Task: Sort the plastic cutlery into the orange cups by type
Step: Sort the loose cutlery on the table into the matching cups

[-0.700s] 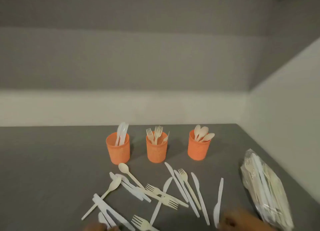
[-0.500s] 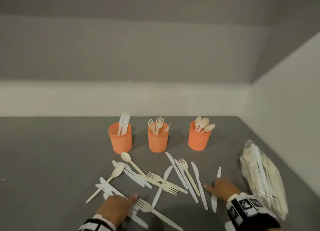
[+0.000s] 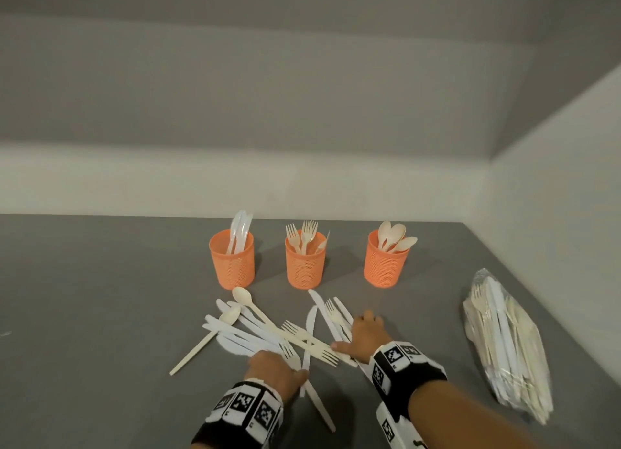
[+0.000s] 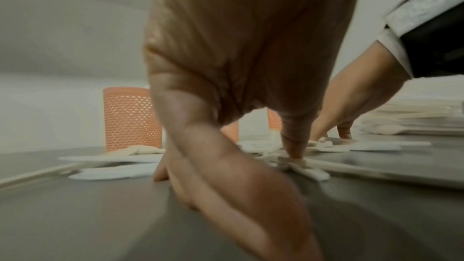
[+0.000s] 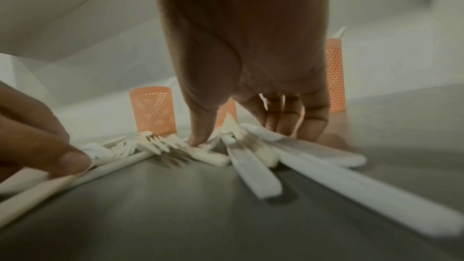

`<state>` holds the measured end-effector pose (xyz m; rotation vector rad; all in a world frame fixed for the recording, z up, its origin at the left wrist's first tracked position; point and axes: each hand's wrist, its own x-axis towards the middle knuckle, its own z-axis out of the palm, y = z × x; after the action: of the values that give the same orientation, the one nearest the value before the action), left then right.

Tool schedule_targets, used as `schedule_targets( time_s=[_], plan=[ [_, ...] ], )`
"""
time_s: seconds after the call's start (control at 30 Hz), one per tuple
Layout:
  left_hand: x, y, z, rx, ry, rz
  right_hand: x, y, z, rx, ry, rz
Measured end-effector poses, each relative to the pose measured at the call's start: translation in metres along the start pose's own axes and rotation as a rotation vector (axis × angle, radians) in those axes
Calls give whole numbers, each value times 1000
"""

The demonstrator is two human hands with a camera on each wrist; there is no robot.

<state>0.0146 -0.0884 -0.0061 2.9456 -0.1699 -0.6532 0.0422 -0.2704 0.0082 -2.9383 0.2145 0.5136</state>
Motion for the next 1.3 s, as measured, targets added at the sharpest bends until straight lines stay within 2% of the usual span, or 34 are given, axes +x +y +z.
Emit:
schedule_targets(
  time_s=[0.03,0.13,0.17,0.33,0.43,0.57,0.7,0.9,1.0,1.13,1.2,1.3],
  plan=[
    [1,-1,0,47,19,28,0,1,3,17,11,-11],
    [0,1,-1,99,-56,15,0,2,11,25,17,-59],
    [-6,4,-4,-24,-31,-33,-1,2,12,9,11,-75],
    [-13,5,-14,-14,-27,-27,-1,-6,11,13,32,-87],
    [-6,1,-10,-53,-14,-77,-1,-5,6,94,-2,-83],
    [-9,-1,-6,-126,-10,-148,-4,-1,3,47,-44,-63],
    [-17,-2,-8,-127,-32,-90,-5,0,6,-67,12,-80],
    [-36,-9,-32,-202,8,-61,-4,14,-10,131,-33,-63],
    [-38,-15,-53,-393,8,-42,-8,10,-23,348,59,-97],
    [-29,-10,-65,-992,169,-5,-29,-23,-42,754,45,-172],
    [-28,3,-67,-1202,181,66,-44,-47,-49,749,34,-309],
    [-24,18,-67,-1562,25,147,-55,-81,-47,561,62,-479]
  ],
)
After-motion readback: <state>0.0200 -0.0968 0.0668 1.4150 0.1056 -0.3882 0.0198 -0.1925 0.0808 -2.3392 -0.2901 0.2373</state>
